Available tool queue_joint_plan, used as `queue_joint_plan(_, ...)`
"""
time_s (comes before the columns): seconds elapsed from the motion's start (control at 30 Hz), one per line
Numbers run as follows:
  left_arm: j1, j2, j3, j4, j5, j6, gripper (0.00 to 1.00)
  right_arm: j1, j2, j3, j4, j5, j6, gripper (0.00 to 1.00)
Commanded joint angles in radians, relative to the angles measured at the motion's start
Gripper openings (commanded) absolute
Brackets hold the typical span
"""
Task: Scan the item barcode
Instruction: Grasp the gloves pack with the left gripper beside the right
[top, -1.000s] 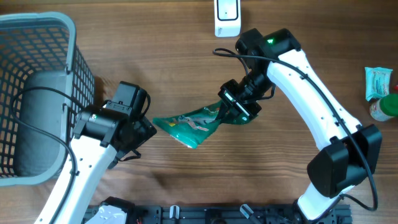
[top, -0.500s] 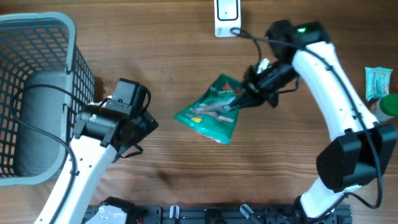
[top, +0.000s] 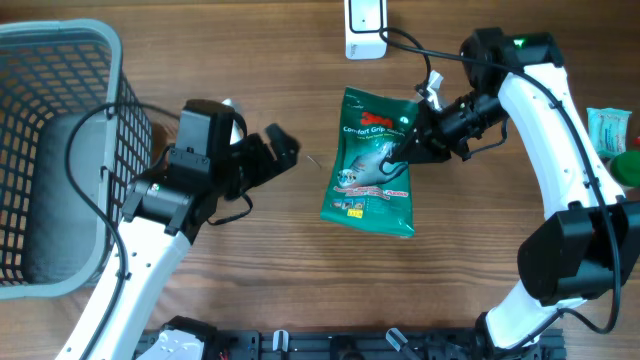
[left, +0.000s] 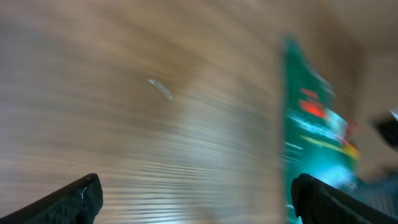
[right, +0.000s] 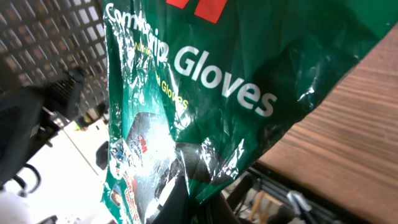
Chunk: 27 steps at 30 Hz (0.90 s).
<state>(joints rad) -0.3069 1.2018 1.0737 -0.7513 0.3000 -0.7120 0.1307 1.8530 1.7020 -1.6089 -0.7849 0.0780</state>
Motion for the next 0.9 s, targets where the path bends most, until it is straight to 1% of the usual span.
queue_joint_plan(0.0, -0.001, -0.001, -0.010, 0.048, 0.233, 0.107, 1.00, 0.000, -0.006, -0.010, 0.000, -0.018, -0.128, 0.04)
queue_joint_plan(0.1, 0.001, -0.001, -0.010, 0.065, 0.261, 0.107, 1.00, 0.001, -0.006, -0.010, 0.000, -0.075, -0.287, 0.04)
queue_joint_plan(0.2, 0.001, 0.011, -0.010, 0.098, 0.261, 0.107, 1.00, 0.001, -0.006, -0.010, 0.000, -0.168, -0.525, 0.04)
queue_joint_plan(0.23, 0.001, 0.018, -0.010, 0.107, 0.261, 0.106, 1.00, 0.001, -0.006, -0.010, 0.000, -0.187, -0.571, 0.04)
queue_joint_plan(0.4, 0.001, 0.058, -0.010, 0.131, 0.261, 0.107, 1.00, 0.001, -0.006, -0.010, 0.000, -0.204, -0.611, 0.05)
queue_joint_plan(0.53, 0.001, 0.105, -0.010, 0.141, 0.261, 0.107, 1.00, 0.001, -0.009, -0.010, 0.000, -0.229, -0.685, 0.05)
queue_joint_plan(0.63, 0.001, 0.143, -0.010, 0.159, 0.266, 0.106, 1.00, 0.001, -0.018, -0.010, 0.000, -0.248, -0.710, 0.04)
queue_joint_plan(0.77, 0.001, 0.172, -0.010, 0.219, 0.302, 0.106, 1.00, 0.001, -0.025, -0.010, 0.000, -0.259, -0.752, 0.04)
queue_joint_plan(0.87, 0.001, 0.173, -0.010, 0.301, 0.340, 0.105, 1.00, 0.001, -0.024, -0.010, 0.000, -0.256, -0.750, 0.04)
